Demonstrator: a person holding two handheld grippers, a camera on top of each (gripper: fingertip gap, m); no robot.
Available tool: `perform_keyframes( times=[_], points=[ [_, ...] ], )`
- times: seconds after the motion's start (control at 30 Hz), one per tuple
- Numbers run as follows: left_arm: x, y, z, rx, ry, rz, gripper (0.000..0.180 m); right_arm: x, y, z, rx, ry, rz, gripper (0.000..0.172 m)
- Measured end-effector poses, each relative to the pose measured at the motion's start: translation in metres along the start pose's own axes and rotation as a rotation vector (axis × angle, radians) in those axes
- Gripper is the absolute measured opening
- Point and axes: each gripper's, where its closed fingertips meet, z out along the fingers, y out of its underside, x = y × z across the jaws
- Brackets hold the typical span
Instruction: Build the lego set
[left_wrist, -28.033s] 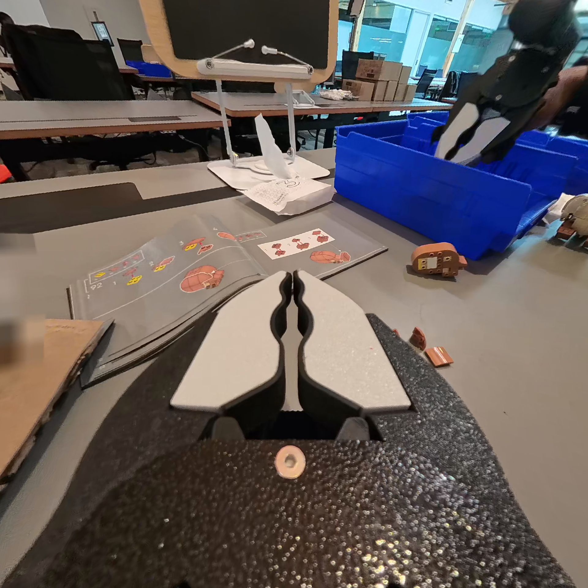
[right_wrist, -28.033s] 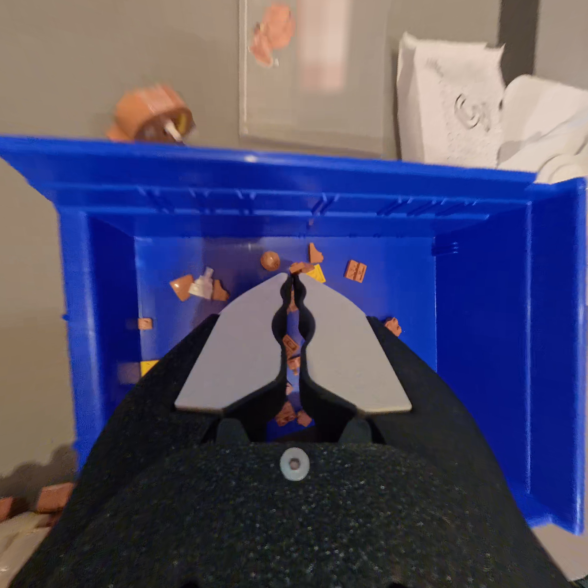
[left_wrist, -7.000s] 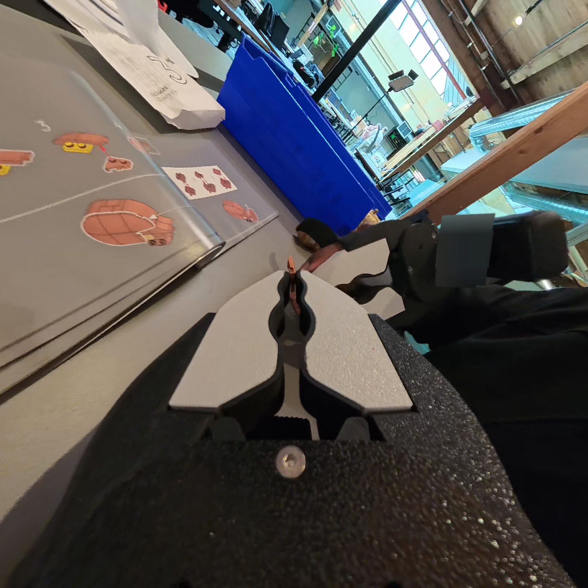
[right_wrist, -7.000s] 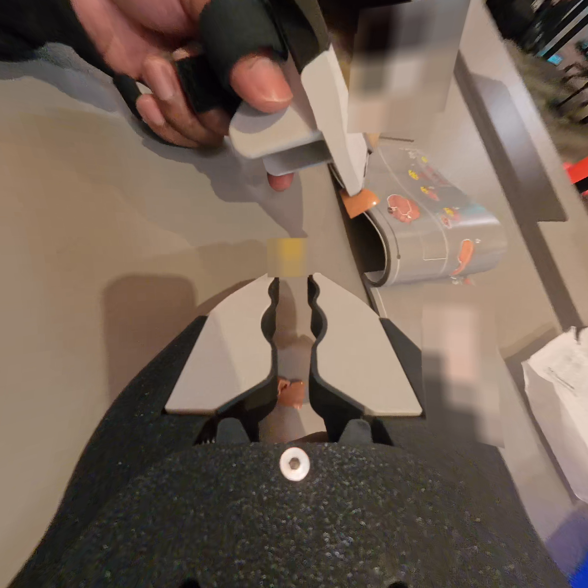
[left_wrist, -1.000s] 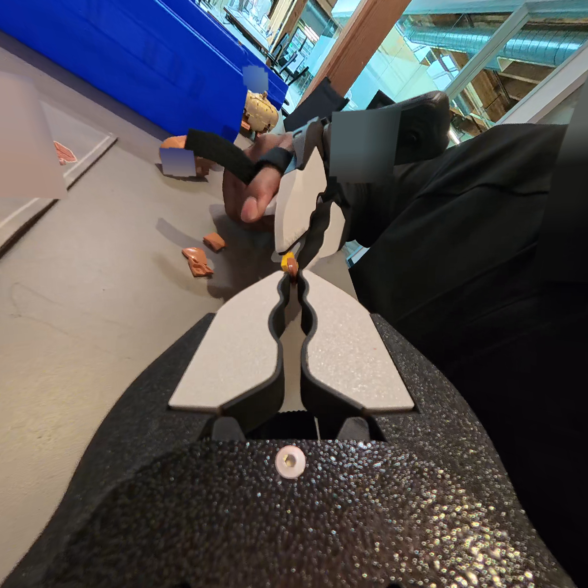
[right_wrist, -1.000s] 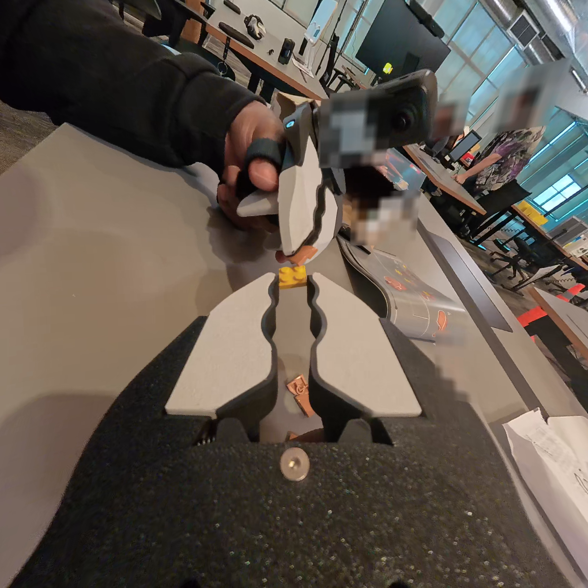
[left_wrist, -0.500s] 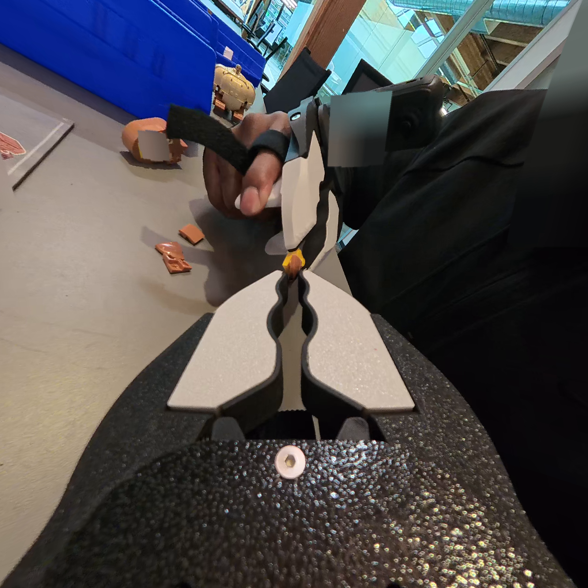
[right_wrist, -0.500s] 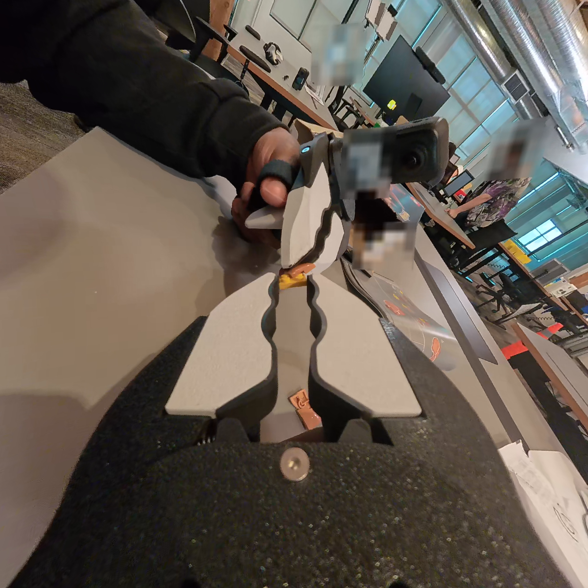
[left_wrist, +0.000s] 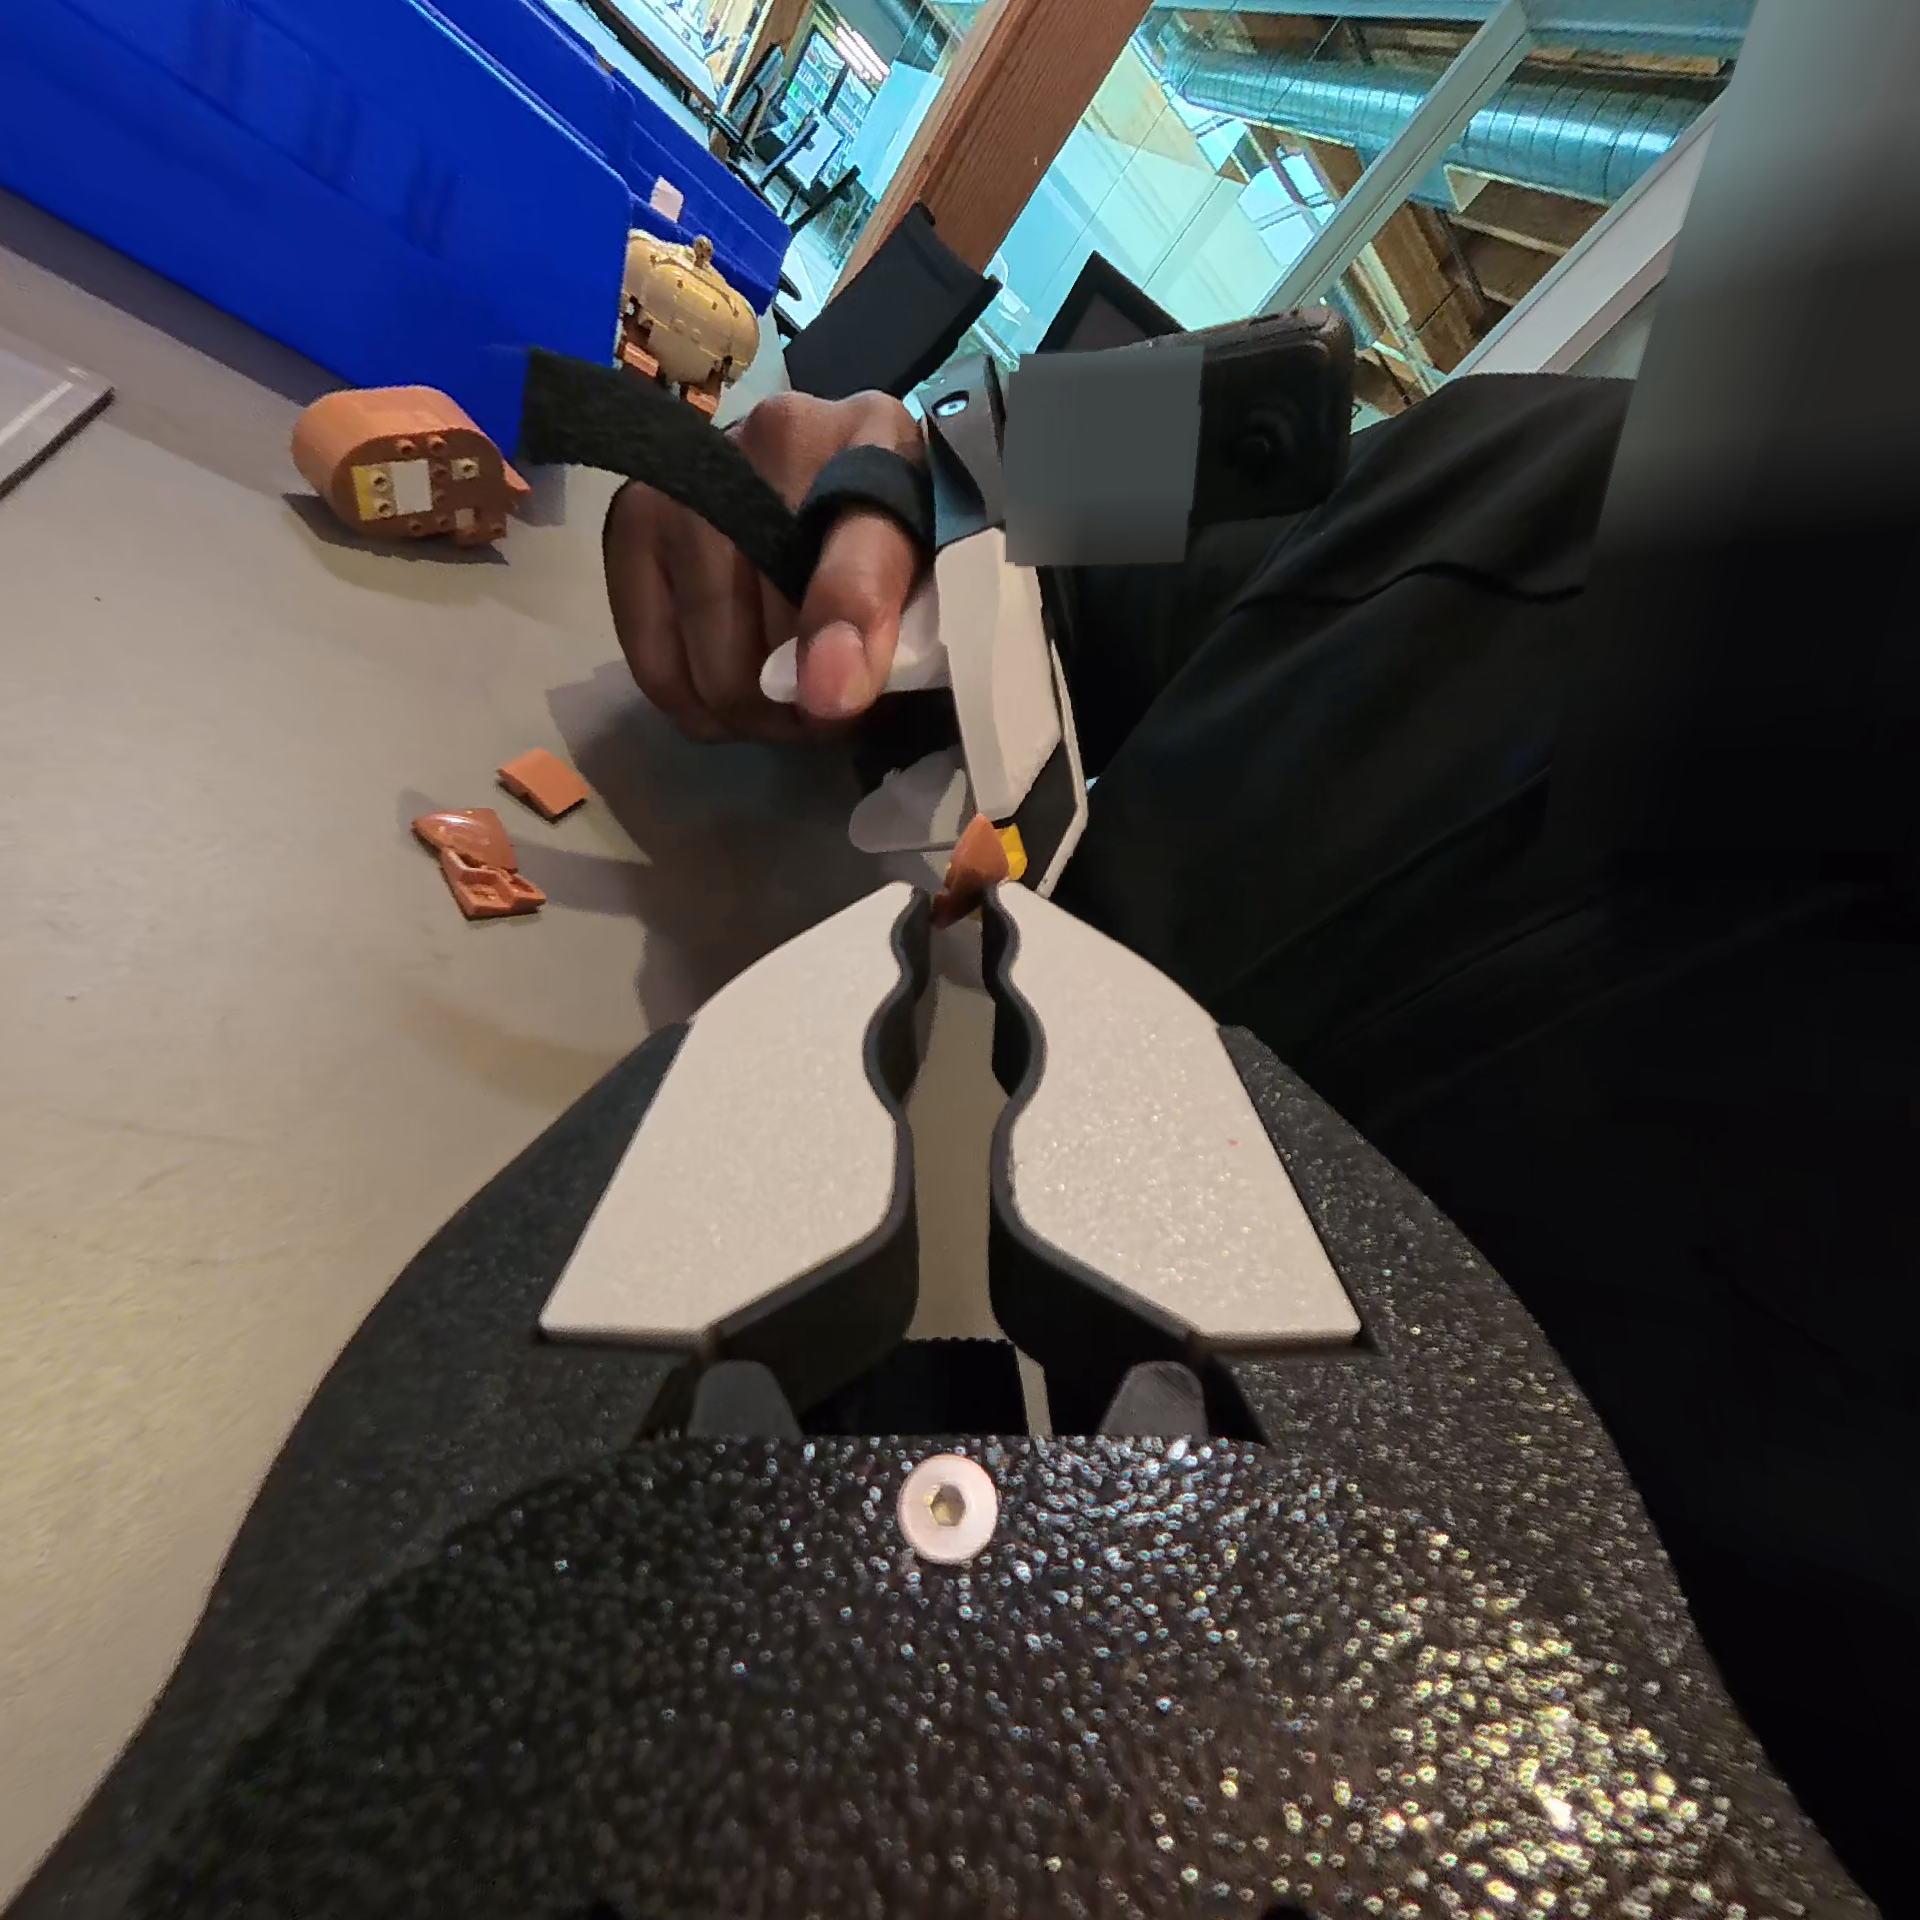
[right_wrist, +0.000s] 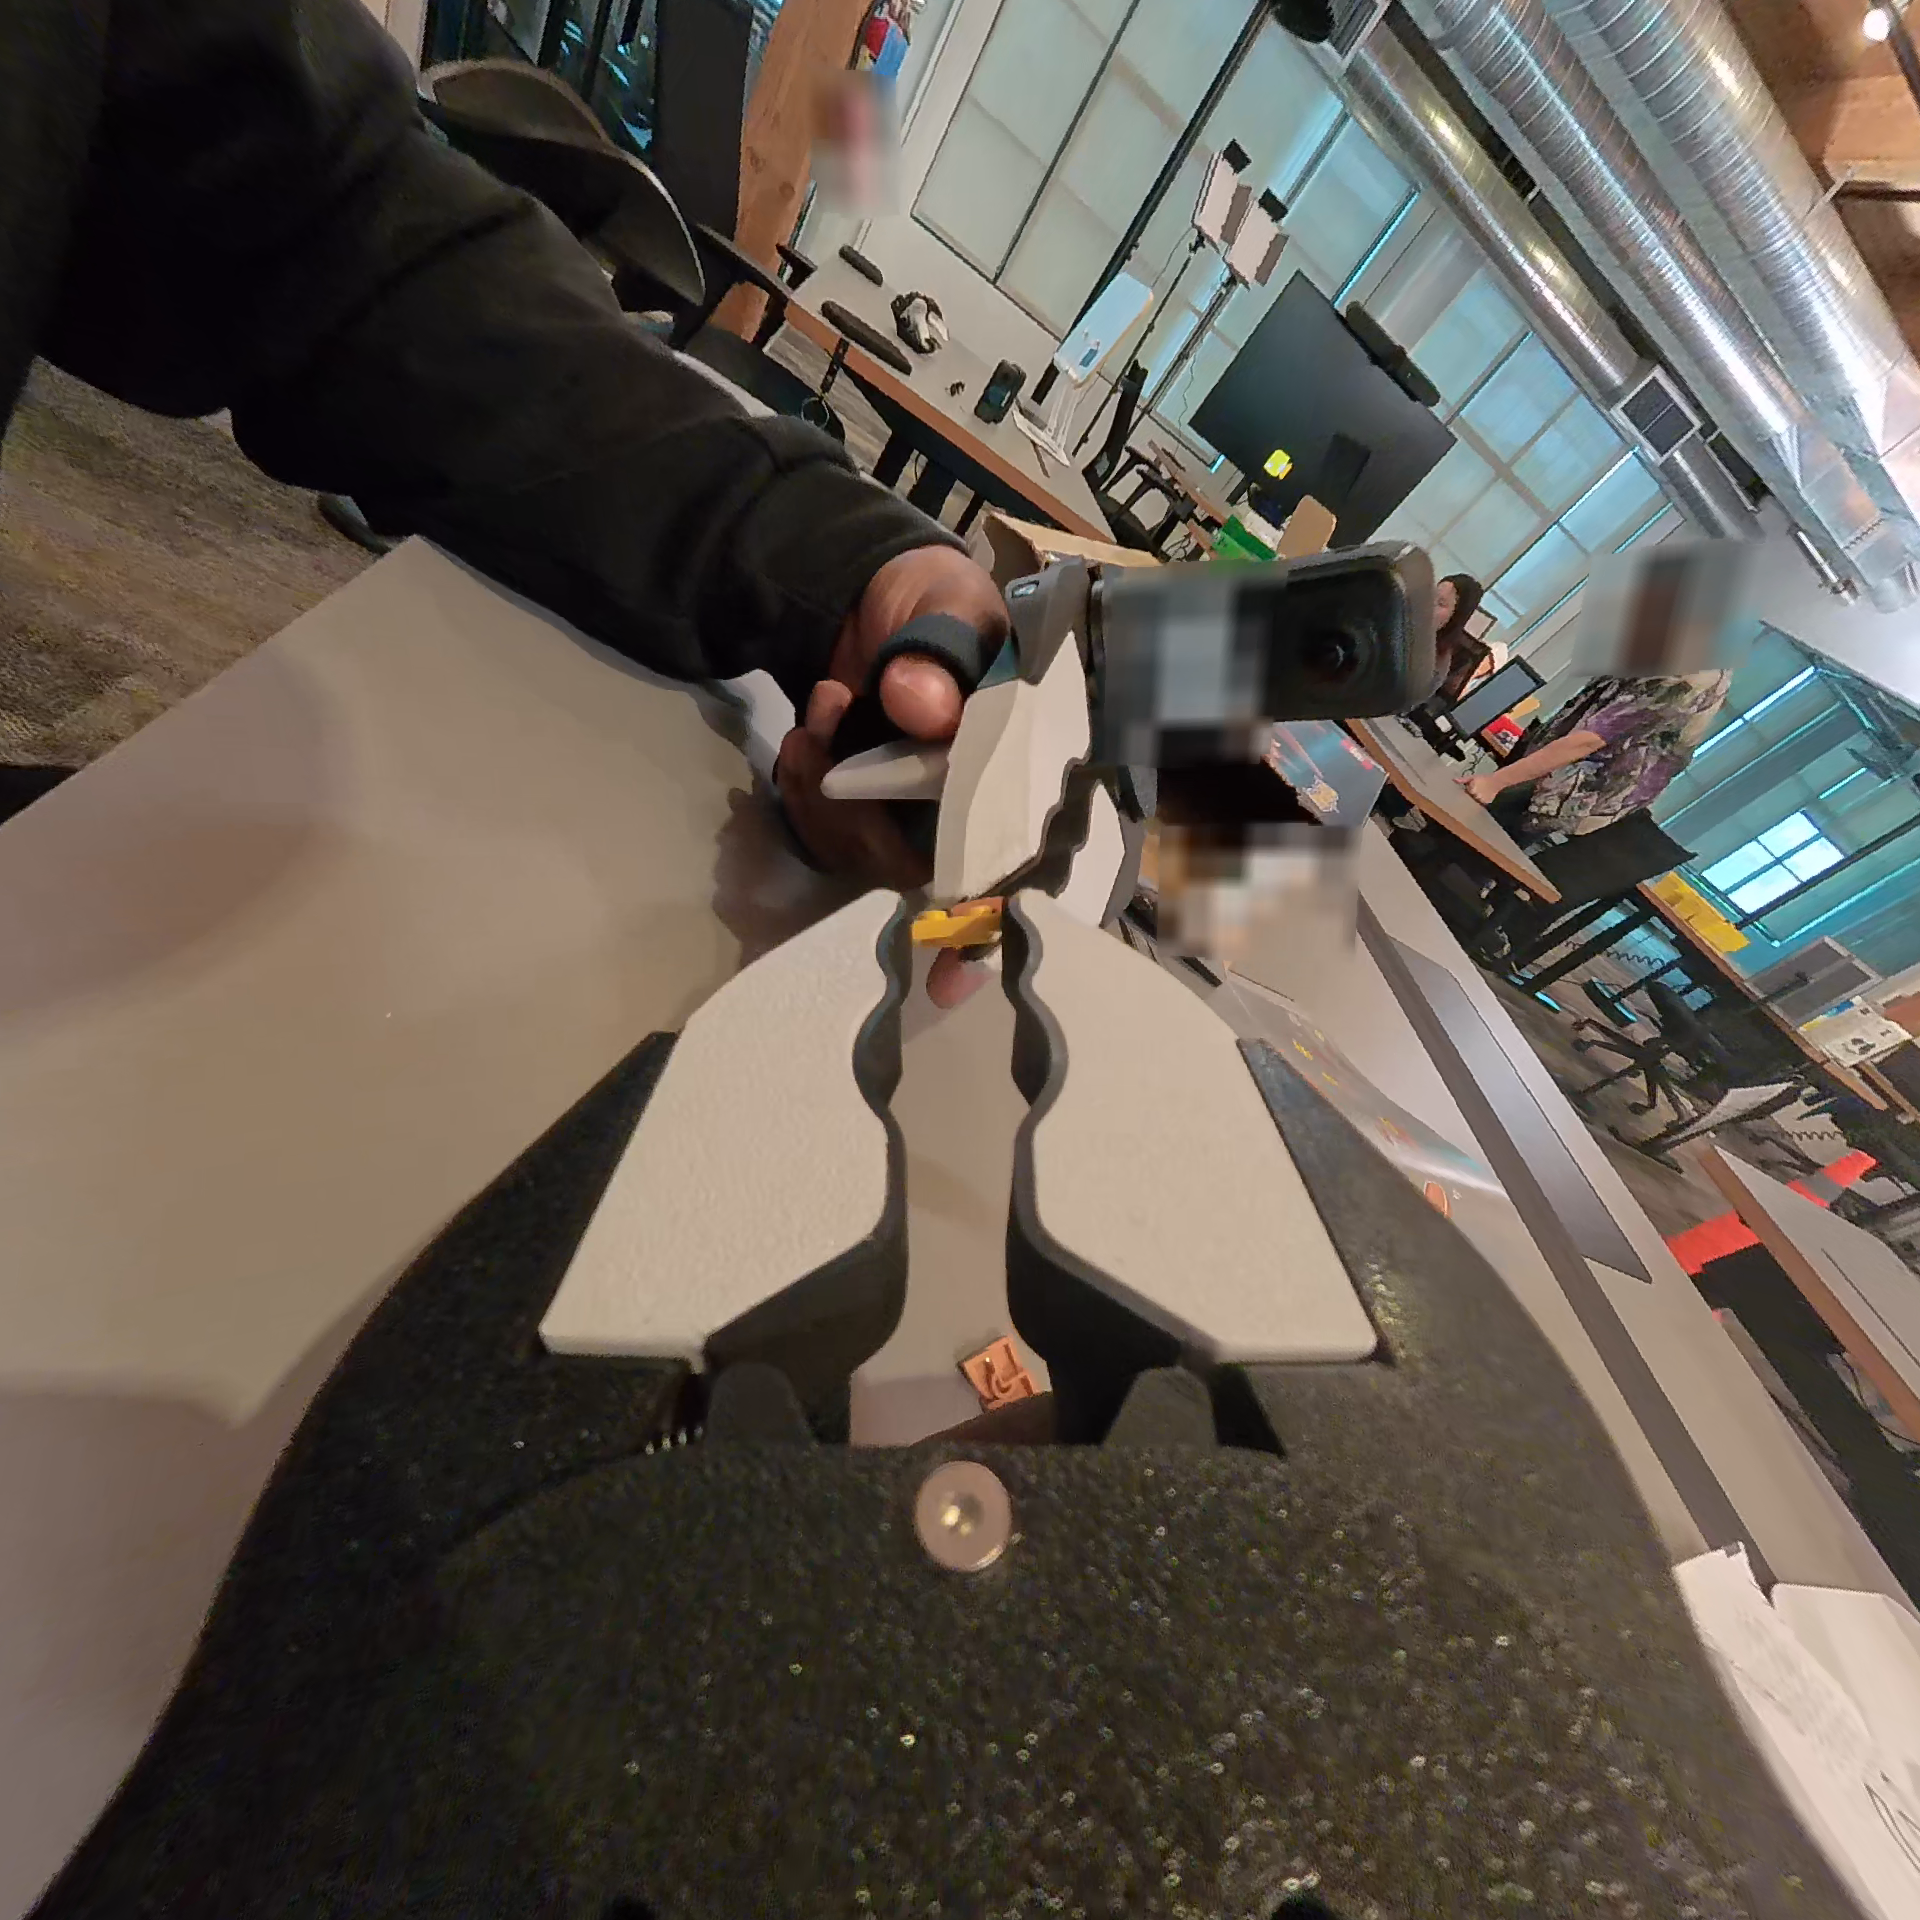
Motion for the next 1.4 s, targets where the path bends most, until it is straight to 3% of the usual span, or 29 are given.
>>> perform_keyframes(
  times=[0.8,1.4],
  points=[
    [0.033,-0.026,0.010,0.202,0.285,-0.057,0.008,0.014,-0.041,-0.015,0.276,-0.026,0.261,0.015],
    [0.045,-0.037,0.013,0.303,0.456,-0.181,0.008,0.020,-0.052,-0.022,0.369,-0.037,0.345,0.015]
  ],
)
